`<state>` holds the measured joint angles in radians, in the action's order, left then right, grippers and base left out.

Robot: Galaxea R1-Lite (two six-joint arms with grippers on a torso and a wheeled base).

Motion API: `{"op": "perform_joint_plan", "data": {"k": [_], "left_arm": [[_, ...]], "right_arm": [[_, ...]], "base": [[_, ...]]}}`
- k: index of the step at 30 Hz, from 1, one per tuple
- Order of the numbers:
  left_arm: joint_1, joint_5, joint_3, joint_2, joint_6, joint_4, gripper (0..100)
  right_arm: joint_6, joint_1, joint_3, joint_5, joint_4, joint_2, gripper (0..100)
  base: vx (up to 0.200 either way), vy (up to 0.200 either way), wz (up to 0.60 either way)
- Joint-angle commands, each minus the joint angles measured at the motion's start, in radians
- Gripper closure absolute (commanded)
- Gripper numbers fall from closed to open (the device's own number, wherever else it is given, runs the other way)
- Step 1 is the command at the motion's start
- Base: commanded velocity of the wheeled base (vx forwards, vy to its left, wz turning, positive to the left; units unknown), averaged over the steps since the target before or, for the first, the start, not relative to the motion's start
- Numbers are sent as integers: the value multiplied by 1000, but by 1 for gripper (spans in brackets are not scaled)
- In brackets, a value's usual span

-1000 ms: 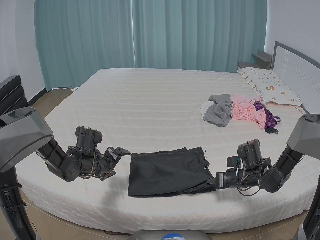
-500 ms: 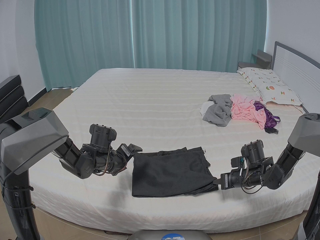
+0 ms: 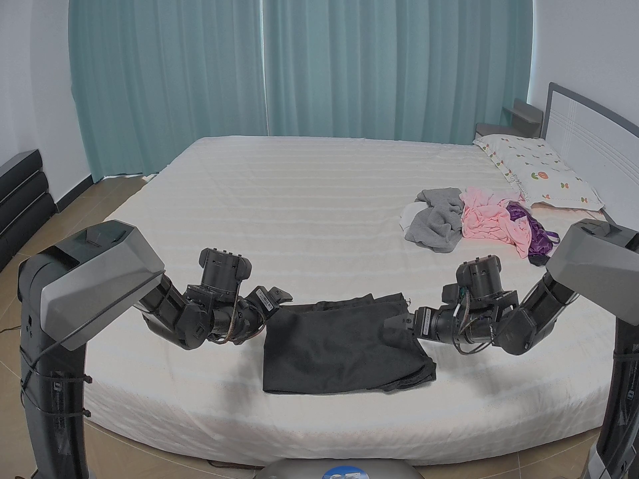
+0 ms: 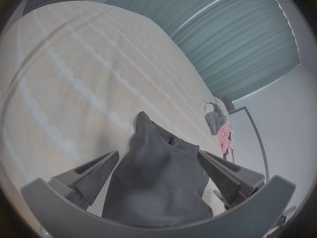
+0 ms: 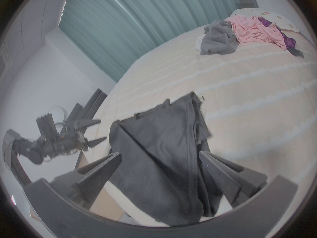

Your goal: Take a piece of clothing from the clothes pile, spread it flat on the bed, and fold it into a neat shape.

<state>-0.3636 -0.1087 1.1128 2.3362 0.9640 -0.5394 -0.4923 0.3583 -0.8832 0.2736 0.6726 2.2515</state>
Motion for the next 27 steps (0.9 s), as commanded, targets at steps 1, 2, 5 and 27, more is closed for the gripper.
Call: {"op": "perform_joint_plan", "data": {"k": [1,2,5,27], "left_arm": [[6,4,33,37,-4,2,0],[6,4,33,37,-4,2,0],[8,4,38,38,-5,2,0],[9,4,41,43,-4,4,0]], "right_arm": [[-51,-13,-189,-37,-68,119,0],[-51,-15,-192,-39,-71,120,0],[-52,-18,-266,-53,-113,154,0],[-103,-4,-441,-114,-137,280,100]], "base": [[0,0,0],[0,0,0],[0,0,0],[0,0,0]]}}
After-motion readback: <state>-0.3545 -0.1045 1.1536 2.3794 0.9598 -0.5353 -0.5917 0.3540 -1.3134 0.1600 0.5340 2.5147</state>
